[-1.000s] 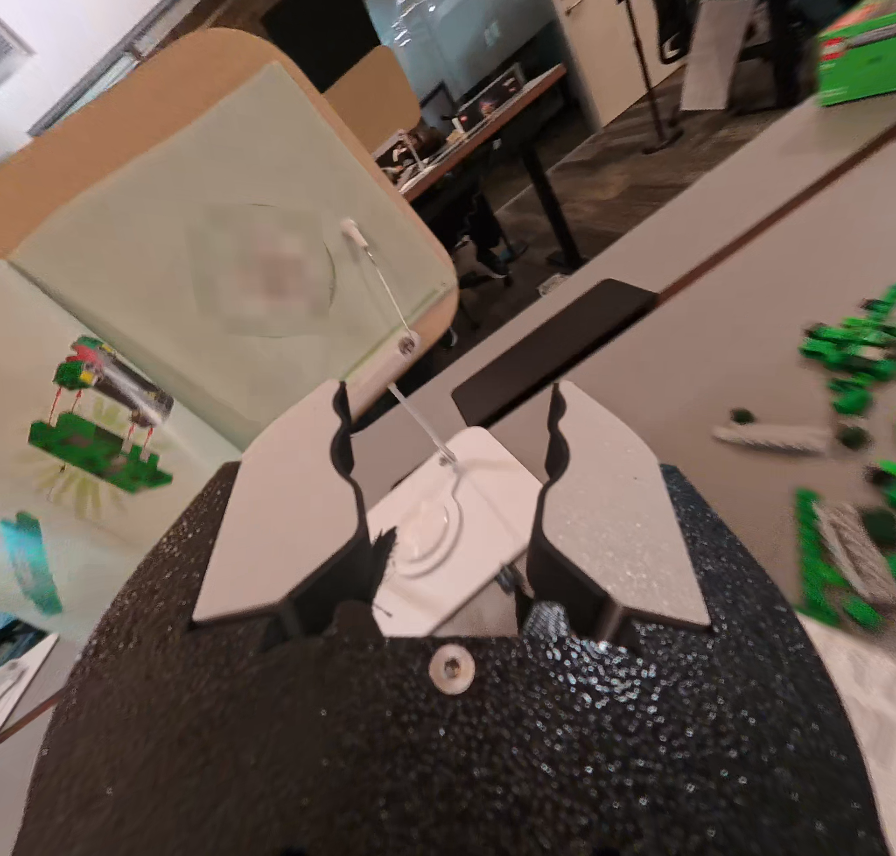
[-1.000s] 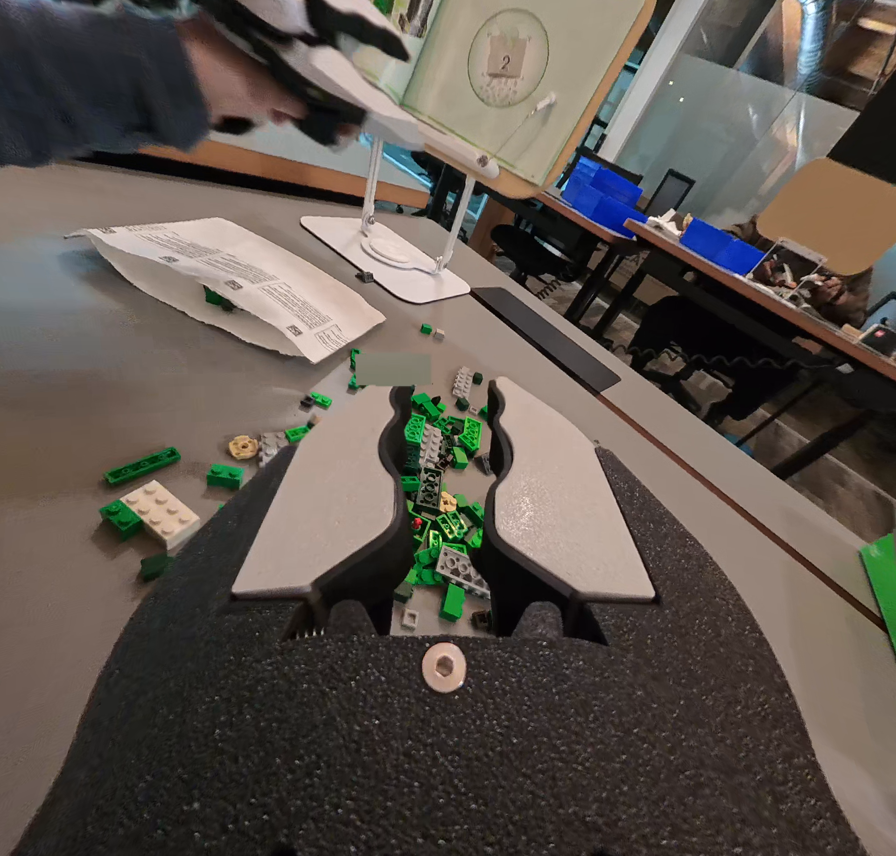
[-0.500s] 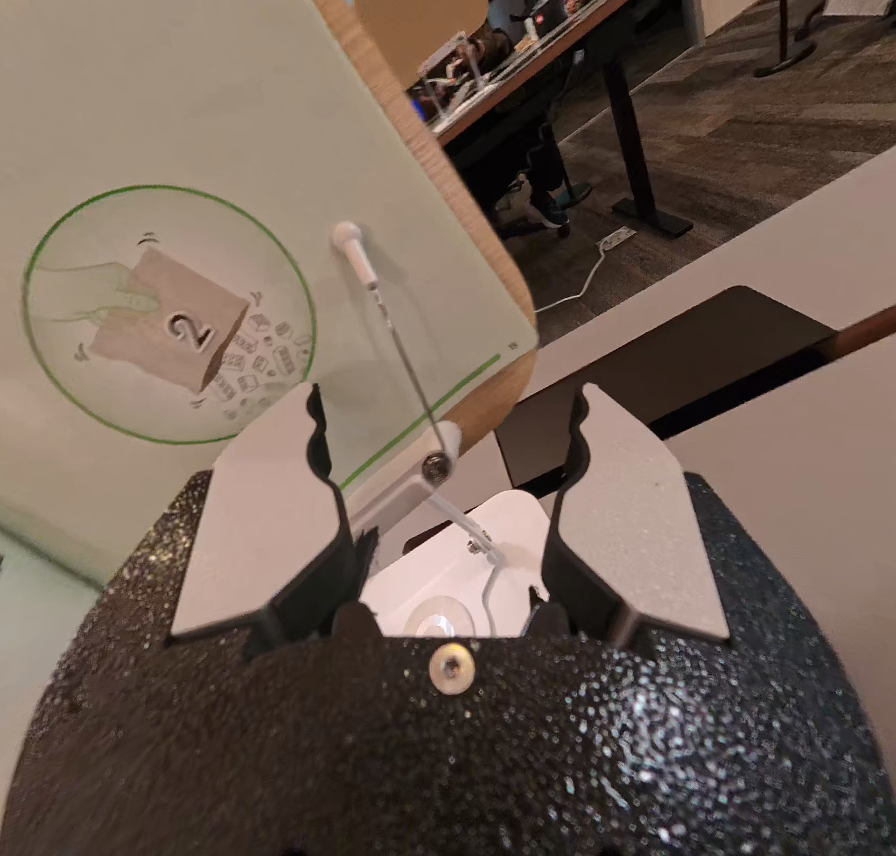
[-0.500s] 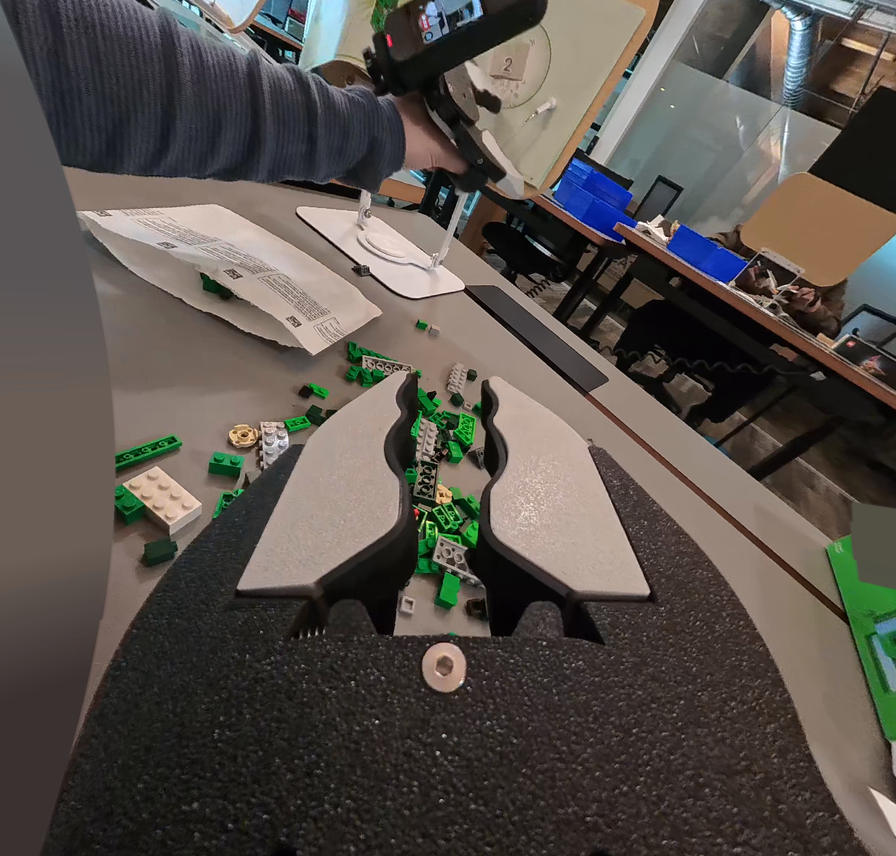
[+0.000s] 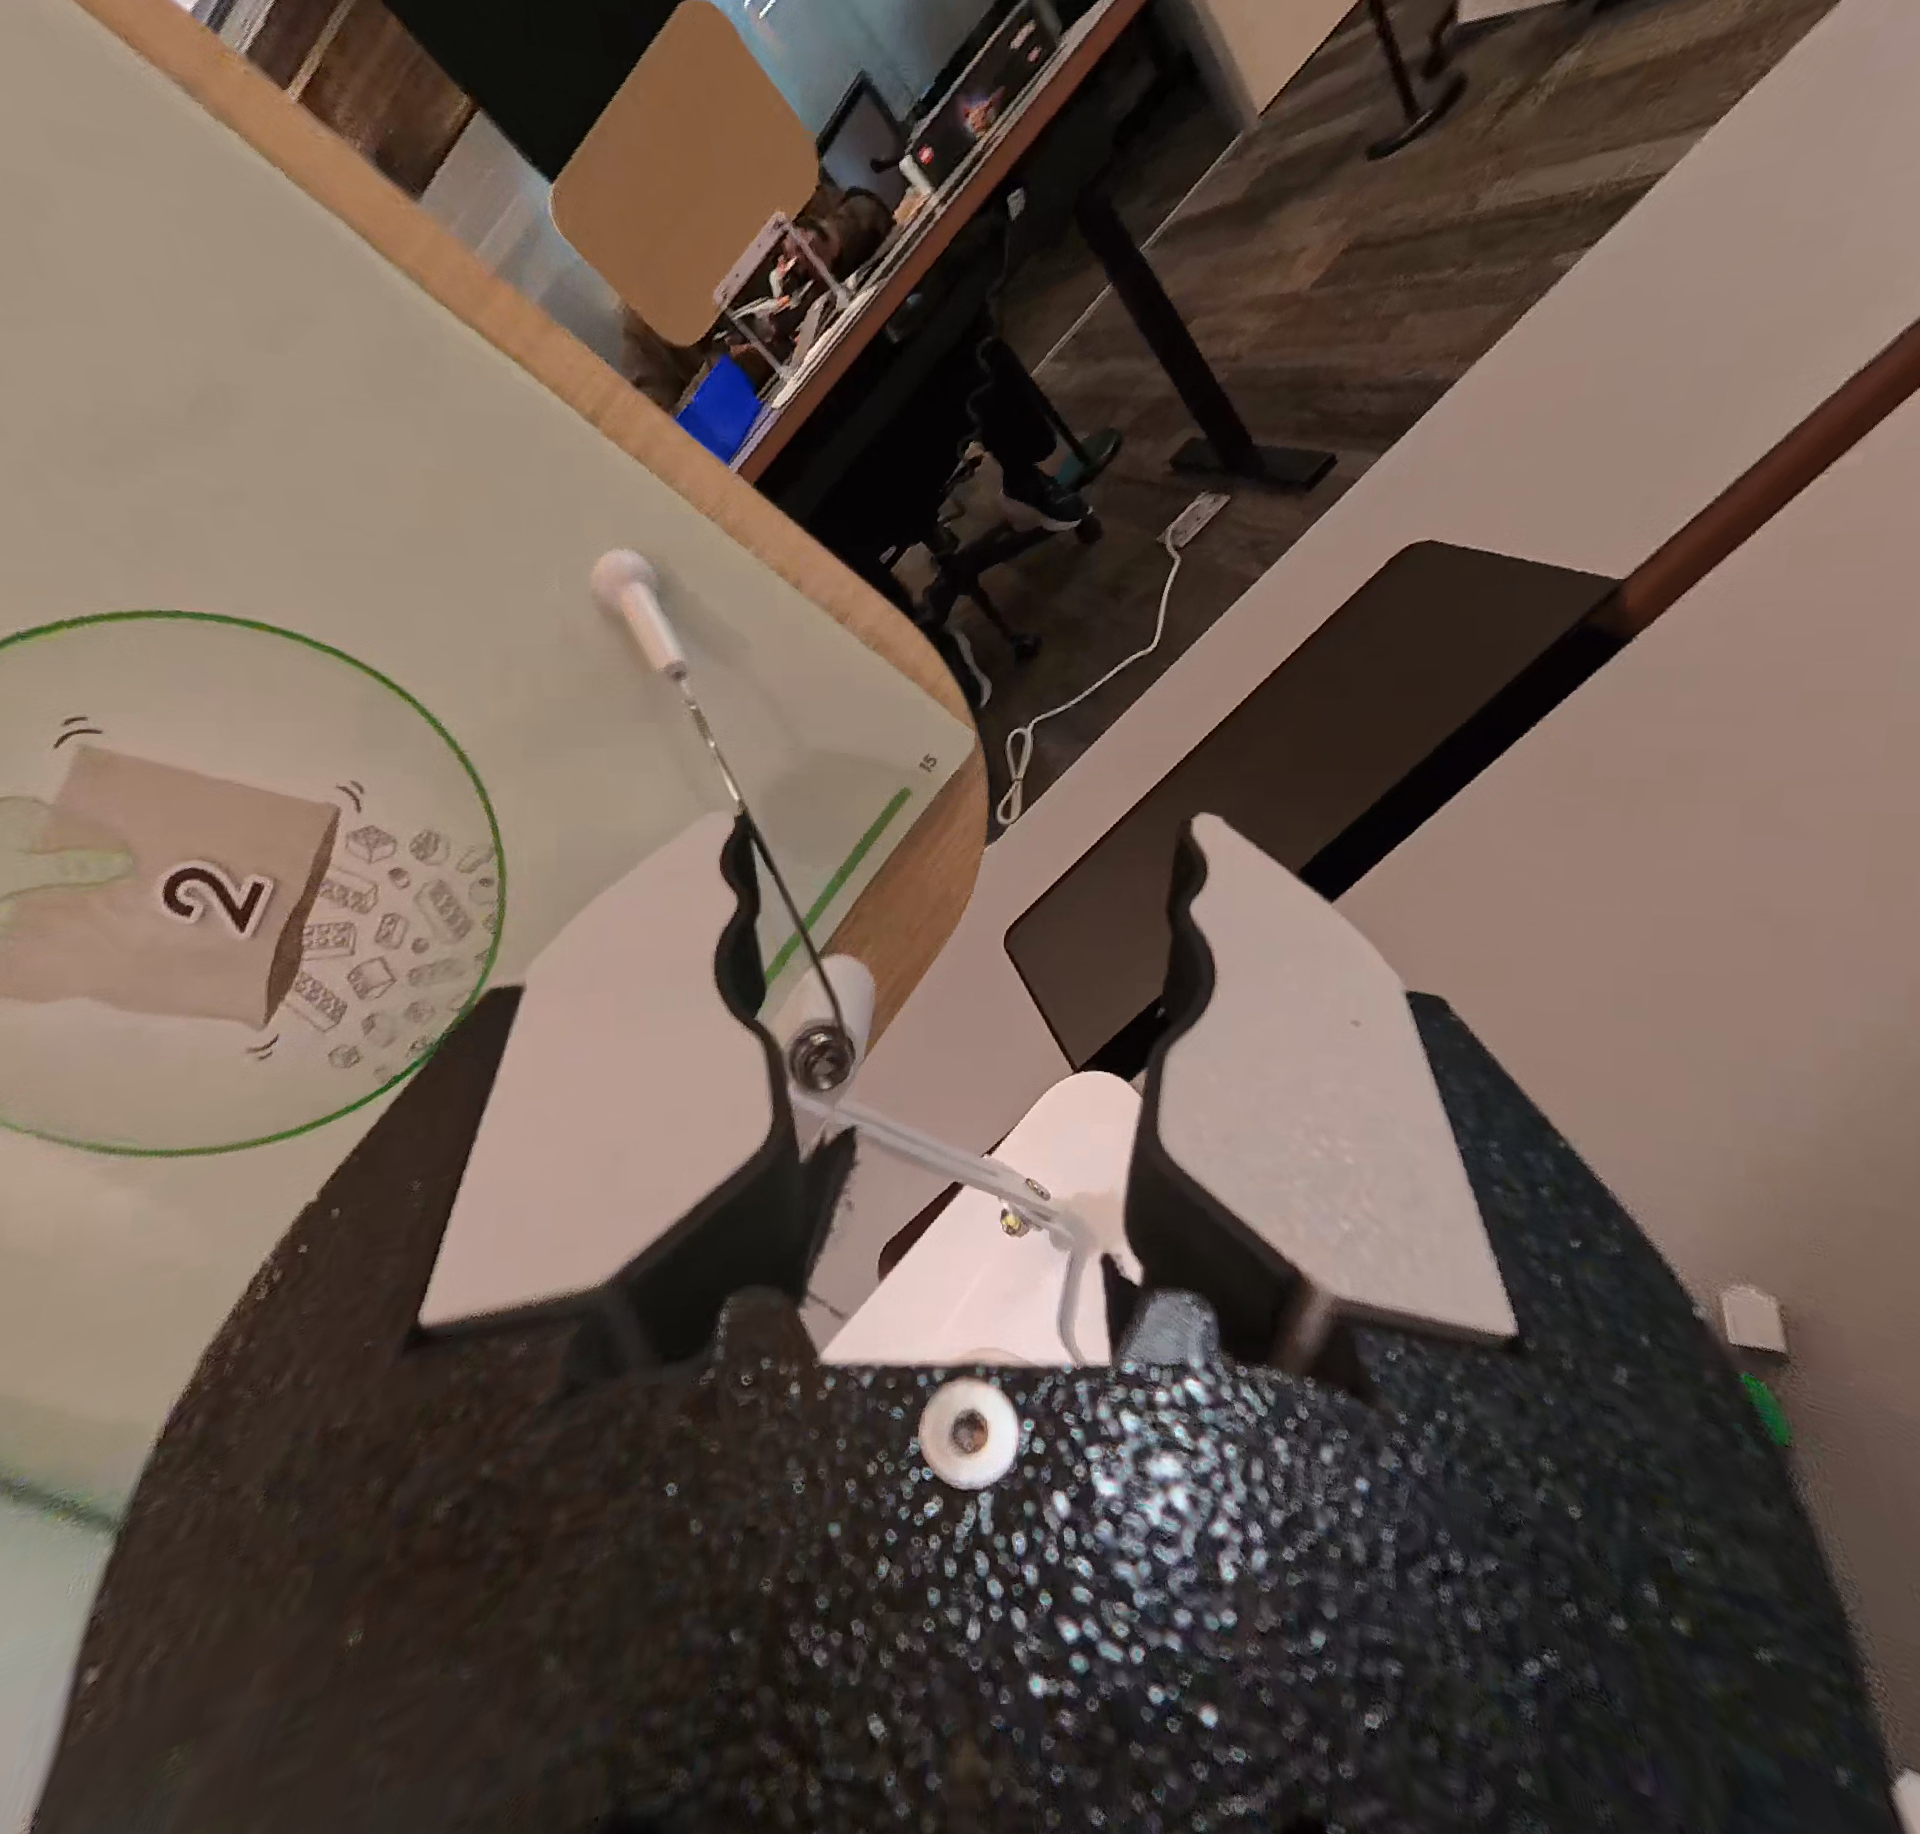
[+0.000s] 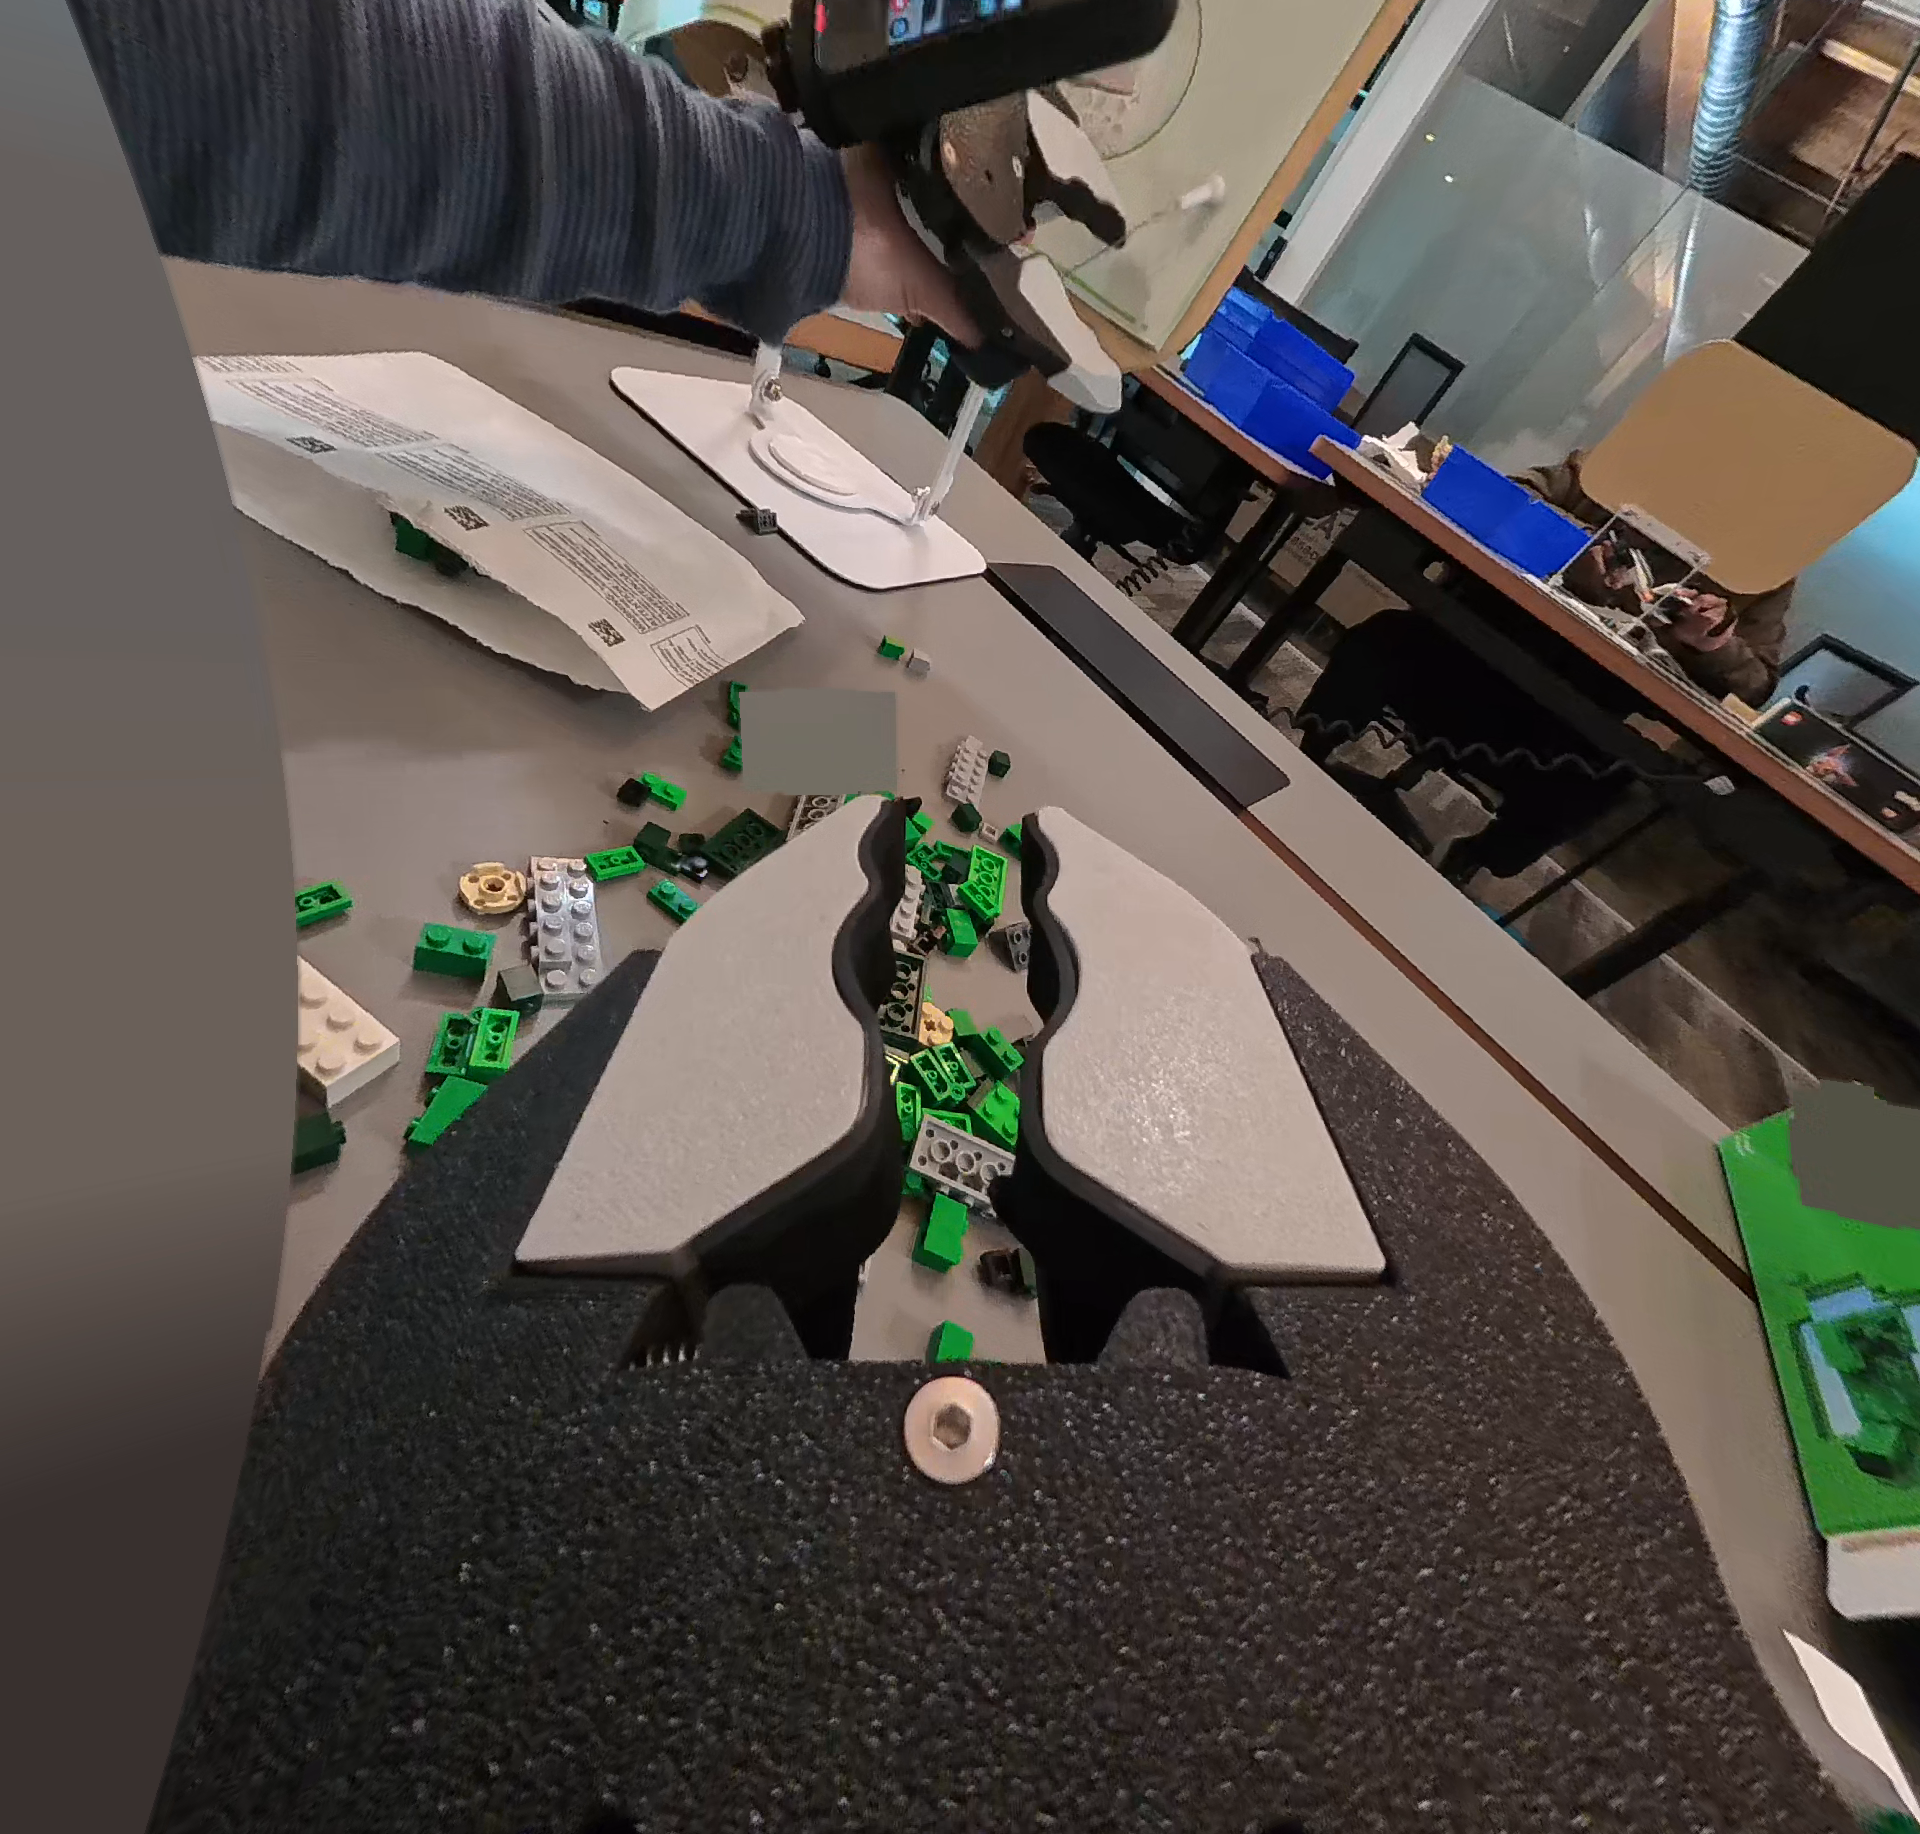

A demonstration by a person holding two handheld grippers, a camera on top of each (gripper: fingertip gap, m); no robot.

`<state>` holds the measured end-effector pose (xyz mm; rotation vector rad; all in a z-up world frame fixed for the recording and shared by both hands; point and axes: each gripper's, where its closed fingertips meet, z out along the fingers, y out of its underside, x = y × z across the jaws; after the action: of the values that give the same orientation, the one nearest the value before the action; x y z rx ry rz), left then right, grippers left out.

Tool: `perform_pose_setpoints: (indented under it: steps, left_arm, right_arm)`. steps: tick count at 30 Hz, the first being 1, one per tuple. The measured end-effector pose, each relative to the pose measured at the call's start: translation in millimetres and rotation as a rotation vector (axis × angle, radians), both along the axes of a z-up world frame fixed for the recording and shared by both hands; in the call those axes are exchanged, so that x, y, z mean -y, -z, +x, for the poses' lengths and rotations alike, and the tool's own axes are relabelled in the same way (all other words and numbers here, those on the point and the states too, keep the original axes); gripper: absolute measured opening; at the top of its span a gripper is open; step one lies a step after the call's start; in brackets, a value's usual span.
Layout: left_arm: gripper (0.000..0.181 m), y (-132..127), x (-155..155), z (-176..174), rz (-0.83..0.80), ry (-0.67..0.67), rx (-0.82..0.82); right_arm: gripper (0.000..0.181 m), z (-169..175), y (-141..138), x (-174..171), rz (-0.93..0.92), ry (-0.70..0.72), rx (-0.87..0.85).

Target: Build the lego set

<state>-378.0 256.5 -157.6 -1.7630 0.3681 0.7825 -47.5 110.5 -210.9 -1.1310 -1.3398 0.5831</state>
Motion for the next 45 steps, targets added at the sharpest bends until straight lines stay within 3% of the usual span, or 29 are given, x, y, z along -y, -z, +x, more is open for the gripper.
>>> perform_pose_setpoints:
  steps: [6, 11, 15, 20, 28, 35, 45]
  left_arm:
    - [0.053, 20.9, 2.3, 21.9, -0.112, 0.186, 0.022]
    - [0.024, -34.9, 18.3, -2.2, 0.185, 0.05, -0.106]
    - [0.046, -52.7, 20.3, -18.9, 0.16, -0.082, -0.447]
    - [0.051, -38.7, 4.1, -0.1, 0.059, 0.01, -0.73]
    - [0.042, -24.2, -9.2, -5.5, -0.036, 0.015, -0.749]
    - [0.035, -26.8, -12.8, -6.6, -0.039, -0.019, -0.754]
    - [0.037, -21.3, -15.8, -9.1, -0.08, -0.017, -0.722]
  right_arm:
    - [0.021, -0.8, 3.4, -0.5, 0.003, 0.003, 0.019]
    - [0.021, -1.6, 7.0, -0.5, 0.015, 0.006, 0.043]
    - [0.021, -2.1, 9.2, -0.4, 0.023, 0.008, 0.059]
    - [0.021, -2.2, 11.6, -0.8, 0.029, 0.011, 0.074]
    - [0.021, -2.8, 15.8, -1.1, 0.037, 0.014, 0.101]
    - [0.021, -3.4, 18.7, -1.3, 0.037, 0.013, 0.115]
    - [0.021, -3.8, 21.4, -1.3, 0.039, 0.012, 0.131]
